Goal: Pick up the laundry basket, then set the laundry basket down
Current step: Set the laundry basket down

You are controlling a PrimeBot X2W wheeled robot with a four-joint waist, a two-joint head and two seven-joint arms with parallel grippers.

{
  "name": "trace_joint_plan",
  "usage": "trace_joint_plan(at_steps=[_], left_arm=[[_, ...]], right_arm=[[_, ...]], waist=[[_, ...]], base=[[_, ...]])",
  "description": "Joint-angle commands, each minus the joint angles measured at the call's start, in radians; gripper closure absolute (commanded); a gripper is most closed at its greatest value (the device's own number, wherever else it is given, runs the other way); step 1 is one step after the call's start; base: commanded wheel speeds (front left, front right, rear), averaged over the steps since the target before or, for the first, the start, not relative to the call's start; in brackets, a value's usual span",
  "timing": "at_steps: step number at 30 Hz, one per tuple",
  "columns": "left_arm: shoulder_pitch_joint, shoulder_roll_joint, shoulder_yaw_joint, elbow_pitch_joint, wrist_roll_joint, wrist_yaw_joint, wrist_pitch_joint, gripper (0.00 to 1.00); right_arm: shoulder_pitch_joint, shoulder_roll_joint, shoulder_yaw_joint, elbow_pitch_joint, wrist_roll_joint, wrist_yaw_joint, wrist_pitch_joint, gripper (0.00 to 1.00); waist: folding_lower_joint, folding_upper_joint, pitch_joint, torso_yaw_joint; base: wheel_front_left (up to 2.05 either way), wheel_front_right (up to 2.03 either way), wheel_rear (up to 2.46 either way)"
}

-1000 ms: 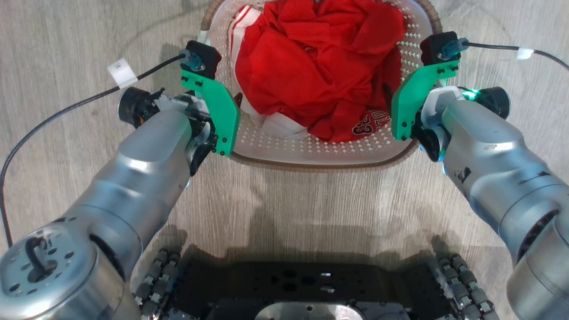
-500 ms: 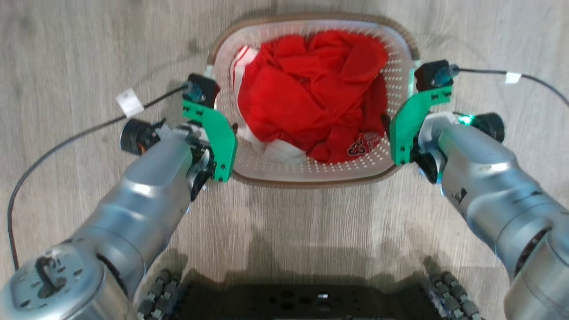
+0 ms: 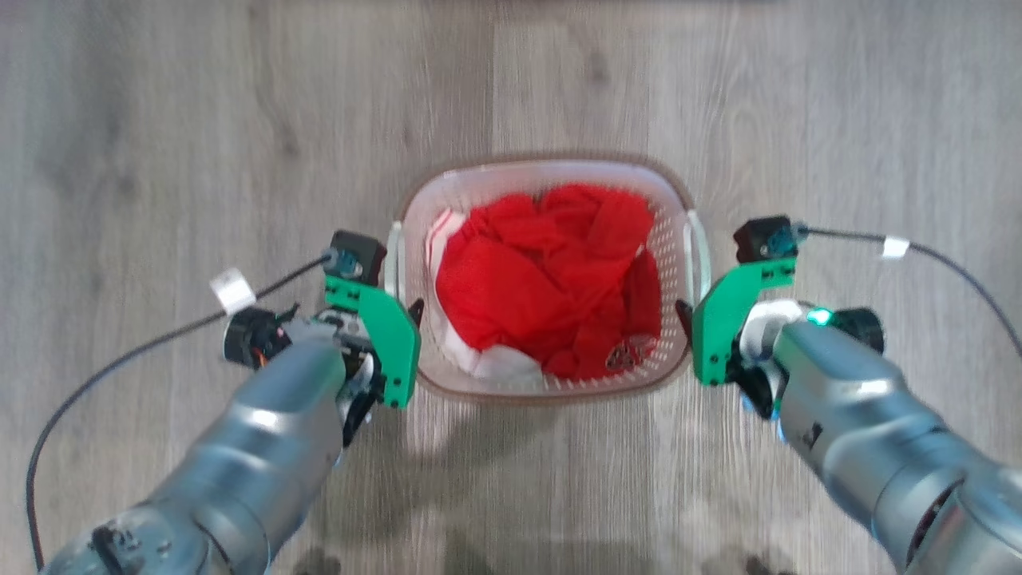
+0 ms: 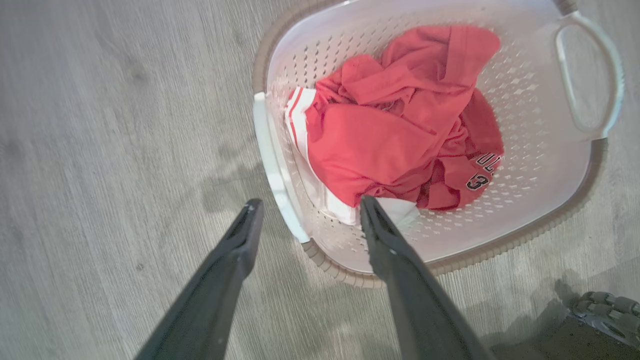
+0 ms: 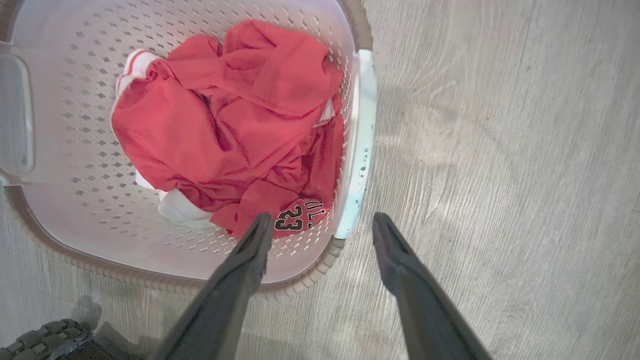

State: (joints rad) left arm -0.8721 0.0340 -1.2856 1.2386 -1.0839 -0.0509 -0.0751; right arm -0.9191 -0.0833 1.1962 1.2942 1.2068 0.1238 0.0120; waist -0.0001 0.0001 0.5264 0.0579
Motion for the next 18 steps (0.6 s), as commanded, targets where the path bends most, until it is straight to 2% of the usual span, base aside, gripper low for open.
trace_joint_plan(at_steps=[1,6,7,12,15,18], left_arm=[[0.014,0.016,0.006,-0.001,-0.001,0.01,-0.026,0.0],[0.078,0.016,0.009,-0.003,-0.009,0.008,-0.111,0.0],[0.098,0.016,0.012,0.0,-0.011,0.012,-0.141,0.0],[0.124,0.017,0.046,-0.001,-0.011,0.024,-0.184,0.0],[0.108,0.032,0.098,-0.05,0.007,0.048,-0.186,0.0],[0.12,0.082,0.227,-0.191,0.088,0.105,-0.186,0.0]], right_arm=[[0.058,0.018,-0.006,-0.004,0.007,0.007,-0.027,0.0],[0.117,0.025,-0.035,-0.018,0.037,0.007,-0.129,0.0],[0.135,0.026,-0.045,-0.028,0.045,0.007,-0.176,0.0],[0.155,0.027,-0.069,-0.062,0.054,0.007,-0.255,0.0],[0.155,0.026,-0.086,-0.08,0.05,0.007,-0.269,0.0],[0.121,-0.002,-0.167,-0.139,0.008,0.007,-0.273,0.0]], waist=[[0.0001,-0.0001,-0.107,0.013],[0.0001,-0.0001,-0.255,0.028],[0.0001,-0.0001,-0.309,0.03],[0.0001,-0.0001,-0.42,0.029],[0.0001,-0.0001,-0.454,0.029],[0.0001,-0.0001,-0.492,0.026]], base=[[0.0,0.0,0.0],[0.0,0.0,0.0],[0.0,0.0,0.0],[0.0,0.0,0.0],[0.0,0.0,0.0],[0.0,0.0,0.0]])
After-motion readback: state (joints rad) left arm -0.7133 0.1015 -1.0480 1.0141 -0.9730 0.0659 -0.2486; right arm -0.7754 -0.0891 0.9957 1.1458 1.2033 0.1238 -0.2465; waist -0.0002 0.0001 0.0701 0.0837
